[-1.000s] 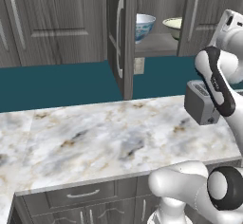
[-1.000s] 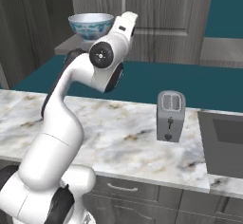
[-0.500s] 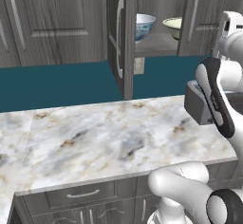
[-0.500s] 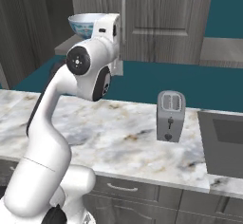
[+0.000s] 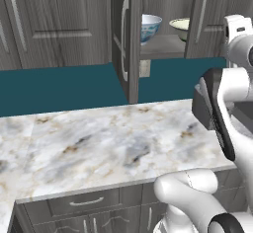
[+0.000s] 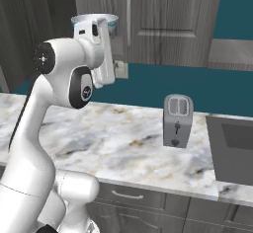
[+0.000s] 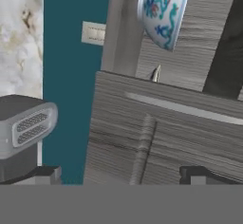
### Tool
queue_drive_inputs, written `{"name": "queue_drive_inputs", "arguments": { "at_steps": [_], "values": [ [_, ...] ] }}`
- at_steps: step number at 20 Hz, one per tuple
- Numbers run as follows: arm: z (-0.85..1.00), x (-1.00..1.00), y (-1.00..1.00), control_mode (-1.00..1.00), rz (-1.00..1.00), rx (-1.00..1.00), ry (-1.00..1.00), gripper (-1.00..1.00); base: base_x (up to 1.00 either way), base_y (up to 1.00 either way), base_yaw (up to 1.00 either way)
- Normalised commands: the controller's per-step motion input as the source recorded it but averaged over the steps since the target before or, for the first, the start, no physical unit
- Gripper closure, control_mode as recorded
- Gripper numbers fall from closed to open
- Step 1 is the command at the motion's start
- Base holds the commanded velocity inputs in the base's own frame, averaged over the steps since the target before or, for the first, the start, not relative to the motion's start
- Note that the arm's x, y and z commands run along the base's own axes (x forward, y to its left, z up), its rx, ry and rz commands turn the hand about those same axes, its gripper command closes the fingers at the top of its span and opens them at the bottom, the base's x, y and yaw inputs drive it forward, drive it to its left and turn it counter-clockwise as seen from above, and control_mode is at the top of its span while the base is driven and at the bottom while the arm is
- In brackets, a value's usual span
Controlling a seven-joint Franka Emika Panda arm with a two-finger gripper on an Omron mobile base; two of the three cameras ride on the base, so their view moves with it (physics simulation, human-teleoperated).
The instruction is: Open the cabinet. Pick the bowls from the counter and place them in the cabinet. Then close the cabinet.
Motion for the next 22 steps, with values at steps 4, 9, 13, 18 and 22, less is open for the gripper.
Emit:
{"name": "queue_drive_inputs", "arguments": {
  "at_steps": [4,9,13,18,22],
  "values": [
    [0.07,-0.43,0.26,-1.00,-0.15,-0.15,0.13,-1.00,0.00,0.00,0.00],
    [0.01,-0.47,0.27,-1.00,-0.13,-0.15,0.05,-1.00,0.00,0.00,0.00],
    [0.00,-0.48,0.30,-1.00,-0.11,-0.14,0.00,-1.00,0.00,0.00,0.00],
    [0.00,-0.47,0.29,-1.00,-0.10,-0.12,0.00,-1.00,0.00,0.00,0.00],
    [0.00,-0.43,0.31,-1.00,-0.09,-0.11,0.00,-1.00,0.00,0.00,0.00]
  ]
}}
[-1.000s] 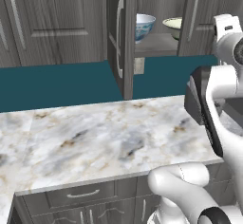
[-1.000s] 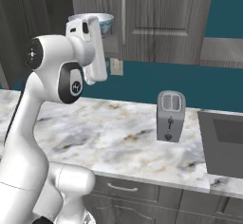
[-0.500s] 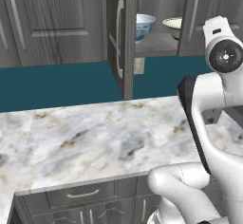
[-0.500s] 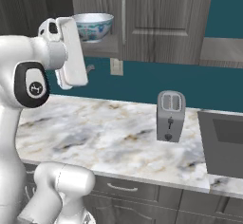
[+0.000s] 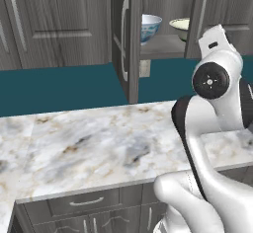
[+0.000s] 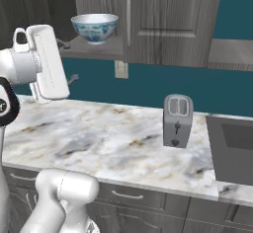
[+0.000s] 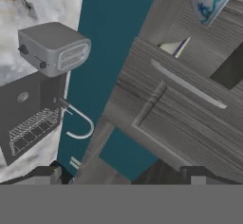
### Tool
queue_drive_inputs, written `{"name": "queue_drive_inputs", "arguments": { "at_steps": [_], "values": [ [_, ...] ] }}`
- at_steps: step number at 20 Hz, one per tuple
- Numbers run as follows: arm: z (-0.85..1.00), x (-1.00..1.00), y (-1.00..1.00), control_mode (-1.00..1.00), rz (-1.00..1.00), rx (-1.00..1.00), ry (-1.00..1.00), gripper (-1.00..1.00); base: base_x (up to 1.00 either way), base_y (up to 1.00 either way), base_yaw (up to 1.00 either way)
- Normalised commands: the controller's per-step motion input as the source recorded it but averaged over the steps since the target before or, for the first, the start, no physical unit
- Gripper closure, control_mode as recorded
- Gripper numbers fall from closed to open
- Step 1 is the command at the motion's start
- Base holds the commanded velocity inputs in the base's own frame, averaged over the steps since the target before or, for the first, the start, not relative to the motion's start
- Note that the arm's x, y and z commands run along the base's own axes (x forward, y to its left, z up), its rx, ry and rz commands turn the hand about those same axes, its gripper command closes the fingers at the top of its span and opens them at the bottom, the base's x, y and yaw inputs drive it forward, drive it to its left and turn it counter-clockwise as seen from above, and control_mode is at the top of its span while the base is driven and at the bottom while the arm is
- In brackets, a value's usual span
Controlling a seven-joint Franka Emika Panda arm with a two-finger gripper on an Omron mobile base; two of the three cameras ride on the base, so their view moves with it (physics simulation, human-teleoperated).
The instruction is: Open the cabinet. Pick the bowls from the counter and place them in the cabinet. Then close the cabinet.
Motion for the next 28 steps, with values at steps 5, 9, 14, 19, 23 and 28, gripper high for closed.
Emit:
{"name": "queue_drive_inputs", "arguments": {
  "at_steps": [5,9,14,19,23,28],
  "values": [
    [0.00,-0.37,0.35,-1.00,-0.09,-0.10,0.00,-1.00,0.00,0.00,0.00],
    [0.00,-0.39,0.41,-1.00,-0.08,-0.06,0.00,-1.00,0.00,0.00,0.00],
    [0.00,-0.37,0.49,-1.00,-0.07,-0.03,0.00,-1.00,0.00,0.00,0.00],
    [0.00,-0.28,0.58,-1.00,-0.06,-0.03,0.00,-1.00,0.00,0.00,0.00],
    [-0.04,-0.07,0.65,-1.00,-0.05,-0.02,0.00,-1.00,0.00,0.00,0.00],
    [-0.12,0.00,0.68,-1.00,-0.03,0.00,0.00,-1.00,0.00,0.00,0.00]
  ]
}}
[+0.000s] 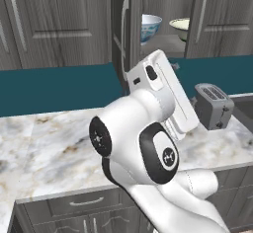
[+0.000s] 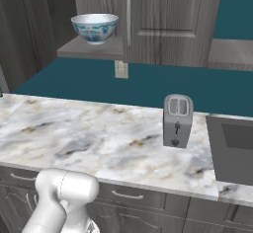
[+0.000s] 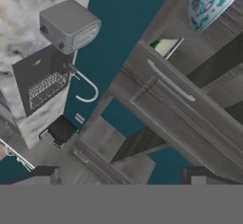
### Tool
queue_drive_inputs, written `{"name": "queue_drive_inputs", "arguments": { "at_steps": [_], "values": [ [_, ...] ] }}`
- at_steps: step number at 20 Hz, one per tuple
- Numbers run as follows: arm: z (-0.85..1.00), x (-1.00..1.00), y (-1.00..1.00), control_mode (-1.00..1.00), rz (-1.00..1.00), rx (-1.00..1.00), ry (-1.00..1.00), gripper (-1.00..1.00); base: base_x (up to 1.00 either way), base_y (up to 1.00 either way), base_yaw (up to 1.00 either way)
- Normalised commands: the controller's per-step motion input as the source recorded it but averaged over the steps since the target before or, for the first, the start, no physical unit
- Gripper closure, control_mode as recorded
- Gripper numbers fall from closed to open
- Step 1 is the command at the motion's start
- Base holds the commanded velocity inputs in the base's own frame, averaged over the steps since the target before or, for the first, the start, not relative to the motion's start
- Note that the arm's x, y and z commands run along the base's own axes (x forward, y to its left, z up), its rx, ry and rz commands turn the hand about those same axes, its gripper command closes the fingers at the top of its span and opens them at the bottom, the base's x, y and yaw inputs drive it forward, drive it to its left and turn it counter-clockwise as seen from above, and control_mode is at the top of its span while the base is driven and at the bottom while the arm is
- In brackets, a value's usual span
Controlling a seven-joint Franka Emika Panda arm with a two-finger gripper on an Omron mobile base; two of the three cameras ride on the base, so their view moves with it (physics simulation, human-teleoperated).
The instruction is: Open the cabinet. Pick the bowls from the counter and place them in the cabinet. Then close the cabinet.
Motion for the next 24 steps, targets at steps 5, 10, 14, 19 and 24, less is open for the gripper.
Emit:
{"name": "queue_drive_inputs", "arguments": {
  "at_steps": [5,10,14,19,24],
  "values": [
    [-0.05,0.00,0.60,-1.00,-0.06,0.00,-0.01,-1.00,0.00,0.00,0.00],
    [-0.02,0.01,0.42,-1.00,-0.08,0.00,-0.02,-1.00,0.00,0.00,0.00],
    [-0.08,0.16,0.27,-1.00,-0.06,0.00,0.00,-1.00,0.00,0.00,0.00],
    [-0.20,0.21,0.23,-1.00,-0.04,0.00,-0.02,-1.00,0.00,0.00,0.00],
    [-0.23,0.24,0.27,-1.00,-0.05,0.00,-0.04,-1.00,0.00,0.00,0.00]
  ]
}}
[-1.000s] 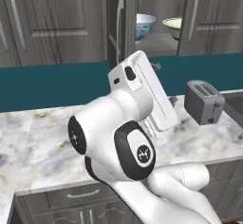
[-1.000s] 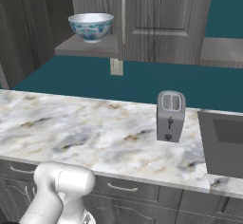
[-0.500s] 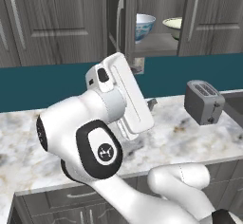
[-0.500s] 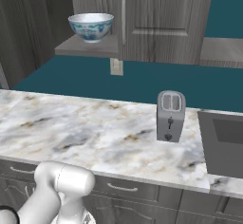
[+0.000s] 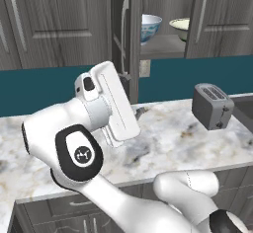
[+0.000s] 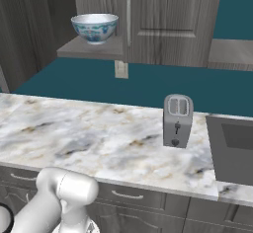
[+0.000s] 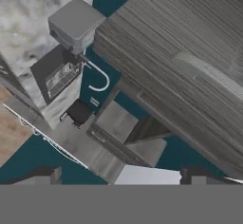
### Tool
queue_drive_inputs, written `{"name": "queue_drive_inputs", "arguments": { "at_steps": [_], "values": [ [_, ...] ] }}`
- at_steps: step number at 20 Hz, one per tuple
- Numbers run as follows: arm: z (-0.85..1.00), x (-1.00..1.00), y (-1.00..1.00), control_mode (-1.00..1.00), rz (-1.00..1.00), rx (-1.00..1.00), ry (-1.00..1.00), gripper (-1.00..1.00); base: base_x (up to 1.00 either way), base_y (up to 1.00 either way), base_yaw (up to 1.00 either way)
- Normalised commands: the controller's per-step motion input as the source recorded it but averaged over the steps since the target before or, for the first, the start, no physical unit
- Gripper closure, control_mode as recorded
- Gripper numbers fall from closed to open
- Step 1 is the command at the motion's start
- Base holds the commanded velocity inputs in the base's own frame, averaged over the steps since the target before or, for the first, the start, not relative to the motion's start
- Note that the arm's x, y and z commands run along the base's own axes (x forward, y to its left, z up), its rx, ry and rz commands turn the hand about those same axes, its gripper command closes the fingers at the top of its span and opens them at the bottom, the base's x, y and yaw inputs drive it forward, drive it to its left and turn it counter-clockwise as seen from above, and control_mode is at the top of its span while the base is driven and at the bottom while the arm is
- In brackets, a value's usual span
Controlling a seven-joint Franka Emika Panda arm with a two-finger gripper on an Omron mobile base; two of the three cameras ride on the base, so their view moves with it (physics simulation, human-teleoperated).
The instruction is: Open the cabinet. Pick the bowls from the counter and place them in the cabinet. Then close the cabinet.
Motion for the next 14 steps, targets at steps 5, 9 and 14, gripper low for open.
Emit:
{"name": "queue_drive_inputs", "arguments": {
  "at_steps": [5,9,14],
  "values": [
    [-0.06,0.25,0.19,-1.00,-0.04,0.00,-0.01,-1.00,0.00,0.00,0.00],
    [0.00,0.34,0.08,-1.00,-0.02,0.00,0.00,-1.00,0.00,0.00,0.00],
    [0.00,0.35,0.07,-1.00,-0.02,0.00,0.00,-1.00,0.00,0.00,0.00]
  ]
}}
